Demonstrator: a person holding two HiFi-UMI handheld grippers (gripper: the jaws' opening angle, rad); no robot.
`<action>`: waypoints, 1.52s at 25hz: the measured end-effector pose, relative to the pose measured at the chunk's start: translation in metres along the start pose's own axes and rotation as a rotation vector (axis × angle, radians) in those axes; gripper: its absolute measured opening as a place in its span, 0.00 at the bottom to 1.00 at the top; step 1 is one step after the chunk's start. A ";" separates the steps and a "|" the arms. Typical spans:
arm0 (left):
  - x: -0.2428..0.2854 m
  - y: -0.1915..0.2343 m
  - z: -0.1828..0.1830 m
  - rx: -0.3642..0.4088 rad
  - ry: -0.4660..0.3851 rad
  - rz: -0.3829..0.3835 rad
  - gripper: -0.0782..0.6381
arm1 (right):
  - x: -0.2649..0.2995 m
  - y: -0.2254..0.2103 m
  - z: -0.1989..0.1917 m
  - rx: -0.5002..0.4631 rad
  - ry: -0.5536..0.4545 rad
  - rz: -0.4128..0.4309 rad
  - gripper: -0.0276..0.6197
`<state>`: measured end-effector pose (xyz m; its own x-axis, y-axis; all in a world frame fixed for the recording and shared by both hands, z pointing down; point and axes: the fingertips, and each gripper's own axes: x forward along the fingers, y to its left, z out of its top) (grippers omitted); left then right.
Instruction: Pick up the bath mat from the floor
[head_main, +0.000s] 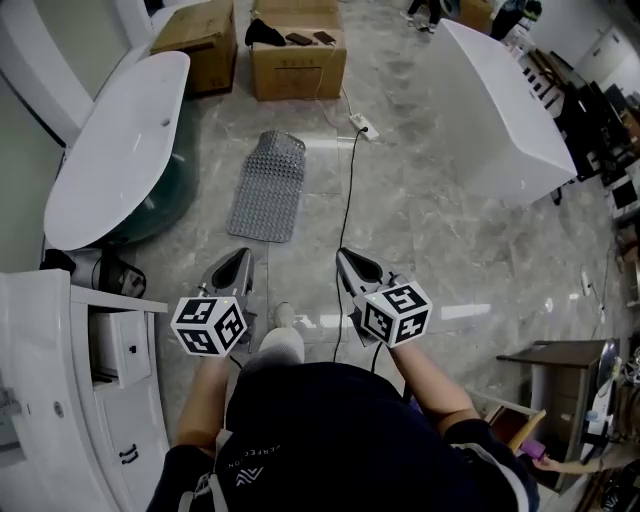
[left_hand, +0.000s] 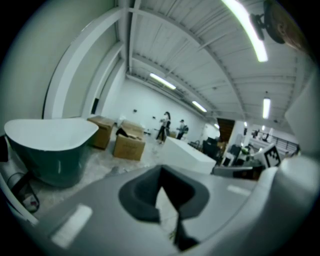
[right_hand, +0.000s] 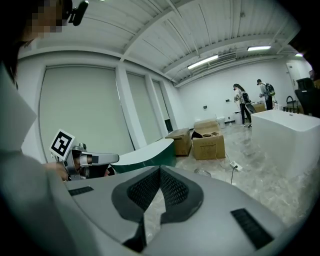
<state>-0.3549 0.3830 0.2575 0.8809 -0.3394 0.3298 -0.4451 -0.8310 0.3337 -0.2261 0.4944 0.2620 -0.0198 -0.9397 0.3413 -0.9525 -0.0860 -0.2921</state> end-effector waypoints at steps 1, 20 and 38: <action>0.007 0.007 0.006 0.001 0.001 0.000 0.12 | 0.009 -0.003 0.005 0.003 -0.002 -0.001 0.04; 0.107 0.111 0.069 0.028 0.029 -0.026 0.12 | 0.149 -0.042 0.040 0.031 0.063 -0.037 0.04; 0.213 0.117 0.086 0.033 0.065 0.061 0.12 | 0.222 -0.146 0.086 -0.048 0.120 0.035 0.04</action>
<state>-0.2057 0.1759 0.2908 0.8398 -0.3612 0.4052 -0.4908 -0.8243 0.2824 -0.0651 0.2704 0.3038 -0.0864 -0.8953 0.4370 -0.9640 -0.0357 -0.2637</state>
